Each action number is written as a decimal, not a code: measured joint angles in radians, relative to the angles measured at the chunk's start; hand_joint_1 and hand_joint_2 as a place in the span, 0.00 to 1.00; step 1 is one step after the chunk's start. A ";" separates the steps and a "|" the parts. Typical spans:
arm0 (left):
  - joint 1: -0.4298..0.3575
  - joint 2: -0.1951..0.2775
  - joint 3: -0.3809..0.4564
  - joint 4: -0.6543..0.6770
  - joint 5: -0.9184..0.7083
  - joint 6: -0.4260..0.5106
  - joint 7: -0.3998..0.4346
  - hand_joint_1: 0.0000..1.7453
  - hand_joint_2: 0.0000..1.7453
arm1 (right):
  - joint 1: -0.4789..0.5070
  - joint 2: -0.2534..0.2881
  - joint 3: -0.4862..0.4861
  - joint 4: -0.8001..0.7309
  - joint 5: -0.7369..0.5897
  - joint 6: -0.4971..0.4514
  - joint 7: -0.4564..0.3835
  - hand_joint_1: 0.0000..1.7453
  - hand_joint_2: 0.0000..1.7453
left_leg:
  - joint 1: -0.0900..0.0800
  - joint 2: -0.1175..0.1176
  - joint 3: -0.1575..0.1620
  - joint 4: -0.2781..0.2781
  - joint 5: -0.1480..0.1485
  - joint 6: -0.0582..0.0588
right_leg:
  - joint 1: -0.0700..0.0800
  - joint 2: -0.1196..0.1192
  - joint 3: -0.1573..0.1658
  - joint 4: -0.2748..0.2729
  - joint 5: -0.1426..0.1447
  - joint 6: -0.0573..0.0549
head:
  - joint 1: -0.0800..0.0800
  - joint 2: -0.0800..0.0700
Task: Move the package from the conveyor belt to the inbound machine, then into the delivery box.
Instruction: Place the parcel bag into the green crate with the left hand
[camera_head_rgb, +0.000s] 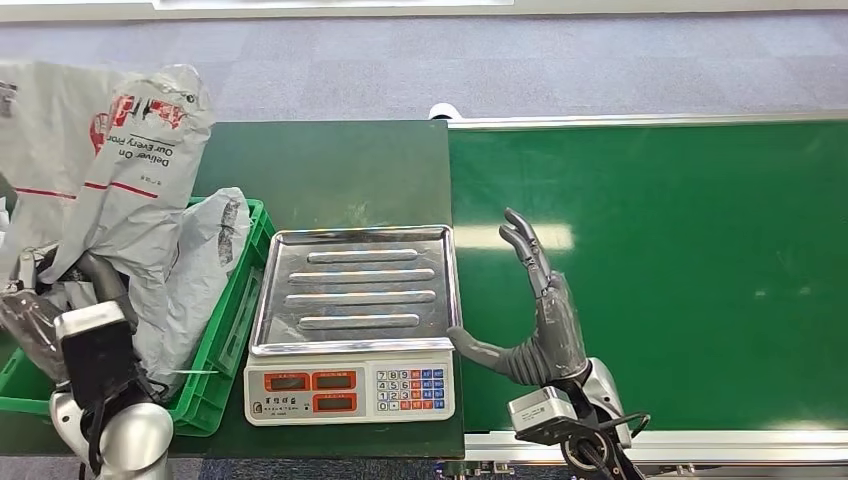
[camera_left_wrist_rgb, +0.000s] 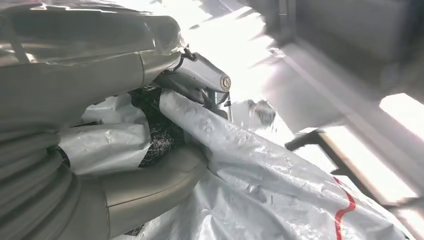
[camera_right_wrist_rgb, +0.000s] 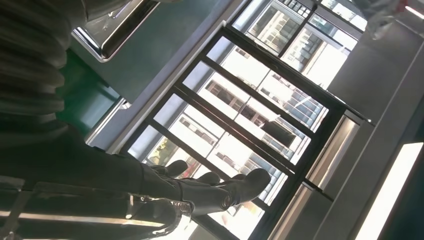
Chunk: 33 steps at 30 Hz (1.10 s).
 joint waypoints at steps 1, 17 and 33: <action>-0.013 0.003 0.018 0.027 -0.022 0.000 0.023 0.99 1.00 | -0.003 0.000 0.001 0.000 0.000 -0.001 0.002 0.00 1.00 | 0.000 0.000 0.000 0.000 0.000 0.000 | 0.000 0.000 0.000 0.000 0.000 0.000 | 0.000 0.000; -0.090 0.043 0.062 0.265 -0.047 -0.033 0.140 0.00 1.00 | -0.012 0.000 0.006 0.003 0.009 -0.004 0.032 0.00 1.00 | 0.000 0.000 0.000 0.000 0.000 0.000 | 0.000 0.000 -0.001 0.000 0.000 0.000 | 0.000 0.000; -0.042 0.037 -0.019 0.118 0.488 -0.083 -0.261 0.00 1.00 | -0.020 0.001 0.005 0.014 0.002 0.023 0.030 0.00 1.00 | 0.000 0.000 -0.001 0.000 0.000 0.000 | 0.000 0.000 -0.001 0.000 0.000 0.000 | 0.000 0.000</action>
